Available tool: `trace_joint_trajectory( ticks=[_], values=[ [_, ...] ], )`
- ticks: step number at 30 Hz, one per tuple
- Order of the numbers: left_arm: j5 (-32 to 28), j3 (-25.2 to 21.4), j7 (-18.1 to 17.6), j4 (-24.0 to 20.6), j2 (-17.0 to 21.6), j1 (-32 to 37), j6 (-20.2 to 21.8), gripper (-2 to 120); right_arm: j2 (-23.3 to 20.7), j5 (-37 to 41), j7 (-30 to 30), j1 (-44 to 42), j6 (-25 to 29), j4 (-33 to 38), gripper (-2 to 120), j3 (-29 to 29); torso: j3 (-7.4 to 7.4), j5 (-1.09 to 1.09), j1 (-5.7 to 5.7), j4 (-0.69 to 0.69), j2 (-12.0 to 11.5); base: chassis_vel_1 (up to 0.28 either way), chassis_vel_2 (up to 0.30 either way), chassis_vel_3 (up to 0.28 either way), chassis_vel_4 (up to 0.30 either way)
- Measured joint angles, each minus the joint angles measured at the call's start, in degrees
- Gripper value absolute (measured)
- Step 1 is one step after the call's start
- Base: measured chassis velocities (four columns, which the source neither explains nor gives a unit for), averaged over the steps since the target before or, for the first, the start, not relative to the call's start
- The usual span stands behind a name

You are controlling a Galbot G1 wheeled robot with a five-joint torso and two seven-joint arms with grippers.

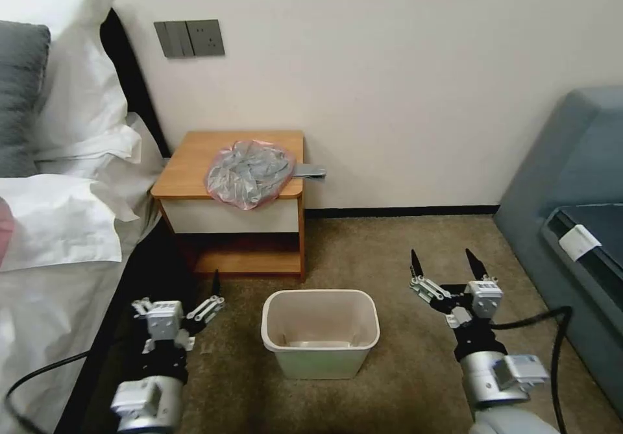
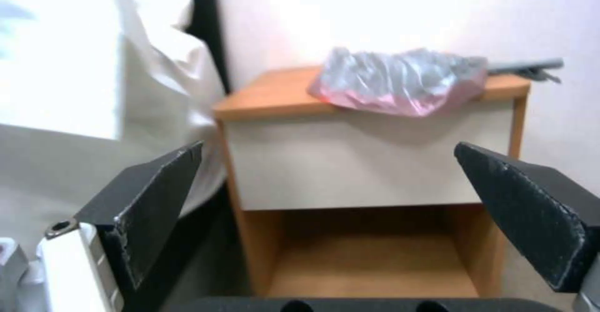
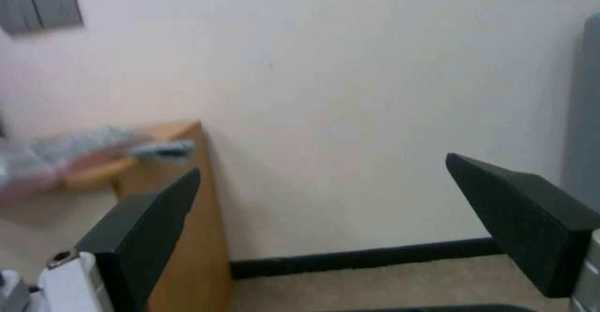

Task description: Pick up the garbage bag from the table and place it over the trash can.

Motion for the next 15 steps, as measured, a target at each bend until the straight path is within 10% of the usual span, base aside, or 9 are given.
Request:
trace_joint_trajectory(
  ticks=[15],
  values=[
    [0.31, -2.03, -1.34, -5.28, -1.75, 7.33, -1.49, 100, -0.34, 6.24, 2.70, -2.25, -1.16, 1.23, 100, -1.89, 0.00, 0.00, 0.00, -0.01, 0.00, 0.000, 0.000, 0.000, 0.000]
  ],
)
